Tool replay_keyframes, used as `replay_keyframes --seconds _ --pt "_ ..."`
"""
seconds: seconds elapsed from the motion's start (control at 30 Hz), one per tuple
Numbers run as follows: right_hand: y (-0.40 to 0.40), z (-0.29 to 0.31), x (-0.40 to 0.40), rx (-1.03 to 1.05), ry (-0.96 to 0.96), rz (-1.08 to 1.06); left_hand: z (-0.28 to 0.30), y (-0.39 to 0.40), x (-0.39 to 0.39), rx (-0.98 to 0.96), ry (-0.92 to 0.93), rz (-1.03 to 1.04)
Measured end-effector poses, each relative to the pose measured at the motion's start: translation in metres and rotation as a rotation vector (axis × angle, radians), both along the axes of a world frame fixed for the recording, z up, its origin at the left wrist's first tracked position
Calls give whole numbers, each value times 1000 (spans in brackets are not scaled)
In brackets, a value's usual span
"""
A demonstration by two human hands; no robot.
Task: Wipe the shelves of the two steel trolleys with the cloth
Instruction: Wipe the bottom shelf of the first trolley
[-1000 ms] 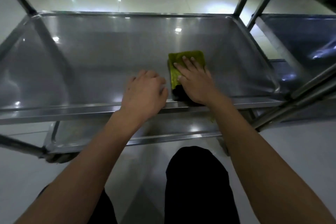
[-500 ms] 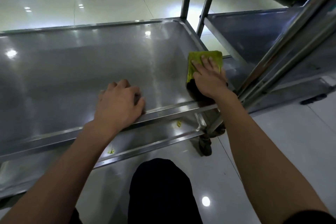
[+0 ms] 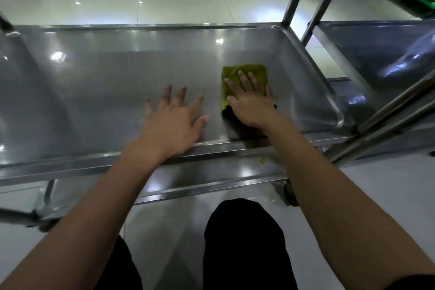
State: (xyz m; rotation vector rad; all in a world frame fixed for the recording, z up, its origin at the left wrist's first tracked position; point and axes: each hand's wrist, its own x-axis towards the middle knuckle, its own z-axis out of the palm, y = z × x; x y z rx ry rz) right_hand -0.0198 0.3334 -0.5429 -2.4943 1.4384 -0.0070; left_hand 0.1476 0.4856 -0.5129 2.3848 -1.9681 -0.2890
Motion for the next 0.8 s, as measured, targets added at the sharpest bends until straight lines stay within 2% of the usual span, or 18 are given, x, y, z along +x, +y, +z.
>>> replay_keyframes --seconds 0.13,0.3,0.4,0.6,0.73,0.8 --pt "23 5 67 4 3 141 -4 20 36 48 -39 37" --pt "37 9 110 46 22 199 2 25 43 -19 -19 58" --pt "30 9 103 70 -12 216 7 22 42 -47 -18 81" --pt "-7 2 62 45 -36 169 11 1 -2 -42 -151 196" --pt "-44 1 9 48 -39 67 9 -23 -67 -150 -64 63" --pt "-64 0 -22 48 -46 12 5 -27 -86 -125 -35 34"
